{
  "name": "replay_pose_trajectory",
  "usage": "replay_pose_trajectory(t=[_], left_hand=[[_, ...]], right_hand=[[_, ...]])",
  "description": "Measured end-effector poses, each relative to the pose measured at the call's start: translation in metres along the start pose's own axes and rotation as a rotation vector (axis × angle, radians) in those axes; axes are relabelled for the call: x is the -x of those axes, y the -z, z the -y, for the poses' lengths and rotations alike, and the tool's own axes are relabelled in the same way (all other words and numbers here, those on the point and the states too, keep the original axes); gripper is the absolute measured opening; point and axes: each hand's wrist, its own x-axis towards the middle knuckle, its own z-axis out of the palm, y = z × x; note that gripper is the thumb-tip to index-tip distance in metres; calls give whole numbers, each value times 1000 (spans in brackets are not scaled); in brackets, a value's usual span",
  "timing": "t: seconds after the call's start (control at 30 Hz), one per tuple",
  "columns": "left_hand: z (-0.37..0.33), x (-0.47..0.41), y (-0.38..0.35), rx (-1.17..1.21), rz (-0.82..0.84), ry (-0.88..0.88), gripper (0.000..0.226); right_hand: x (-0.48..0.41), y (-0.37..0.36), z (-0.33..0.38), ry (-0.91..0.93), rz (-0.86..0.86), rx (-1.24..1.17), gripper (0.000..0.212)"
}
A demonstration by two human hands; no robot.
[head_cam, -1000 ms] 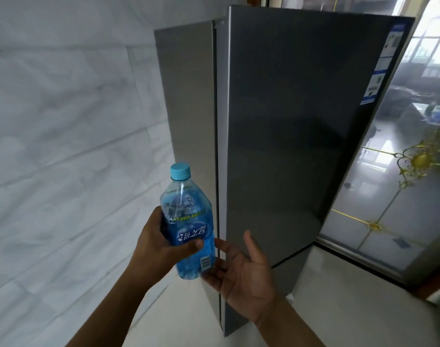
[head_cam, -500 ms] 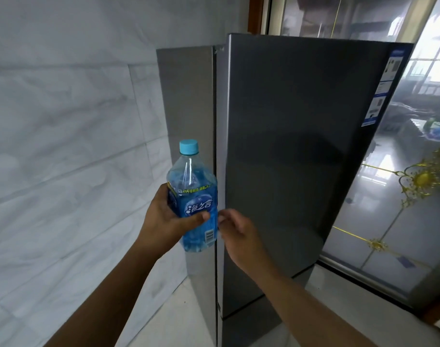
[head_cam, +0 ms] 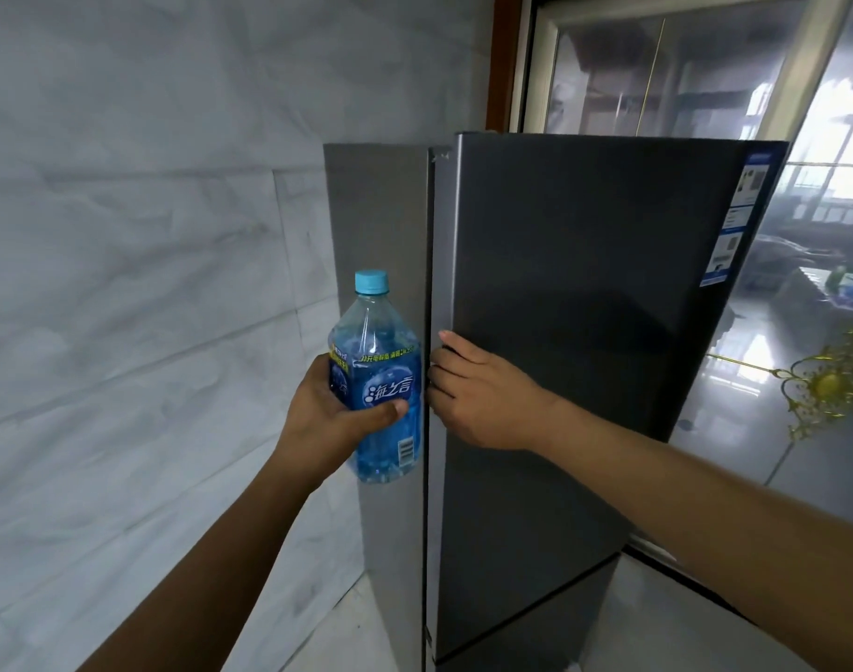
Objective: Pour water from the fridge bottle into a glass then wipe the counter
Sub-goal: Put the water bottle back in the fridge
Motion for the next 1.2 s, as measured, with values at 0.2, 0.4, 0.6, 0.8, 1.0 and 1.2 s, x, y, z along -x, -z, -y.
replay_pose_trajectory(t=[0.2, 0.4, 0.6, 0.8, 1.0, 1.2], left_hand=[[-5, 7, 2, -3, 32, -19, 88], [-7, 19, 8, 24, 54, -28, 82], [-8, 32, 18, 80, 108, -30, 73], [-18, 37, -1, 117, 232, -59, 78], [-31, 49, -49, 178, 415, -94, 66], [-39, 72, -102, 211, 607, -128, 74]], right_hand=[[-3, 8, 4, -19, 142, 36, 37], [-1, 9, 15, -96, 77, 43, 35], [30, 21, 37, -207, -84, 13, 33], [95, 41, 66, -386, -256, 90, 25], [163, 77, 96, -658, -251, 172, 36], [226, 110, 105, -988, -225, 294, 69]])
